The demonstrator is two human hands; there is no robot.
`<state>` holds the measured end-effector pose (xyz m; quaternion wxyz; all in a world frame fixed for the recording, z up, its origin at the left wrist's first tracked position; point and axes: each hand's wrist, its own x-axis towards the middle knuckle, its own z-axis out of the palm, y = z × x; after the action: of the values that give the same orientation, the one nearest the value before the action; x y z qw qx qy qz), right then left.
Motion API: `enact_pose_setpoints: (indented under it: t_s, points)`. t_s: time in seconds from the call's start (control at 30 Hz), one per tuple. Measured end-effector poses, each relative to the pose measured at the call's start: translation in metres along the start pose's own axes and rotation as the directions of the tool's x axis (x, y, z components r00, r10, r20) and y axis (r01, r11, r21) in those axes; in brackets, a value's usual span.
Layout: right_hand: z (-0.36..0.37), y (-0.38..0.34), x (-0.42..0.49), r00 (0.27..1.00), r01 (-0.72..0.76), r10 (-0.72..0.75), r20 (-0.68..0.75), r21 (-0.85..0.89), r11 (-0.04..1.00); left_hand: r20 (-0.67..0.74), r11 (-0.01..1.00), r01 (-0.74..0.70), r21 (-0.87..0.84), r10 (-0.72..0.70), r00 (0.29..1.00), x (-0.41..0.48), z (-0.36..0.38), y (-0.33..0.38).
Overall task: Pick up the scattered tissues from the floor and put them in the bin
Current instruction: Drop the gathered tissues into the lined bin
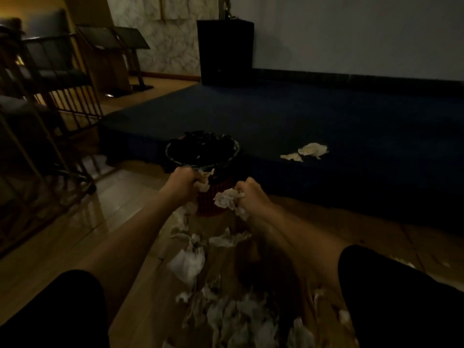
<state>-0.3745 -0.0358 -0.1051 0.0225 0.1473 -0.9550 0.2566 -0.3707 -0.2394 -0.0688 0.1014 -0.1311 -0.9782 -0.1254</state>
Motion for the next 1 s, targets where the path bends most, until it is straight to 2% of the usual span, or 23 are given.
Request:
enact_pose_setpoints:
  t_s: [0.2,0.33,0.43,0.53,0.6,0.7,0.83,0.9,1.0]
  points:
    - [0.014,0.022,0.145,0.988,0.150,-0.154,0.018,0.123,0.981,-0.194,0.993,0.115,0.014,-0.110,0.975,0.113,0.036,-0.044]
    - [0.011,0.022,0.225,0.985,0.160,-0.138,-0.104,0.240,0.957,-0.390,0.974,0.221,-0.044,-0.220,0.894,0.178,0.050,-0.062]
    - [0.033,0.031,0.263,0.987,0.139,-0.118,-0.107,0.222,0.965,-0.463,0.963,0.255,-0.084,-0.264,0.846,0.207,0.070,-0.071]
    - [0.057,0.041,0.276,0.992,0.102,-0.089,-0.084,0.156,0.982,-0.295,0.965,0.258,0.052,-0.232,0.927,0.218,0.101,-0.083]
    - [0.066,0.043,0.281,0.990,0.104,-0.090,-0.113,0.126,0.987,-0.233,0.952,0.302,0.051,-0.283,0.931,0.220,0.119,-0.092]
    - [0.070,0.042,0.284,0.988,0.085,-0.076,-0.135,0.061,0.995,-0.335,0.925,0.372,-0.076,-0.375,0.864,0.221,0.126,-0.099]
    - [0.068,0.041,0.279,0.992,0.067,-0.067,-0.111,-0.001,0.998,-0.387,0.930,0.357,-0.083,-0.360,0.849,0.218,0.126,-0.098]
    - [0.066,0.037,0.272,0.990,0.071,-0.075,-0.116,-0.031,0.997,-0.457,0.925,0.370,-0.090,-0.369,0.810,0.211,0.123,-0.093]
    - [0.069,0.035,0.268,0.978,0.111,-0.109,-0.177,0.002,0.994,-0.633,0.951,0.296,-0.086,-0.282,0.721,0.191,0.123,-0.078]
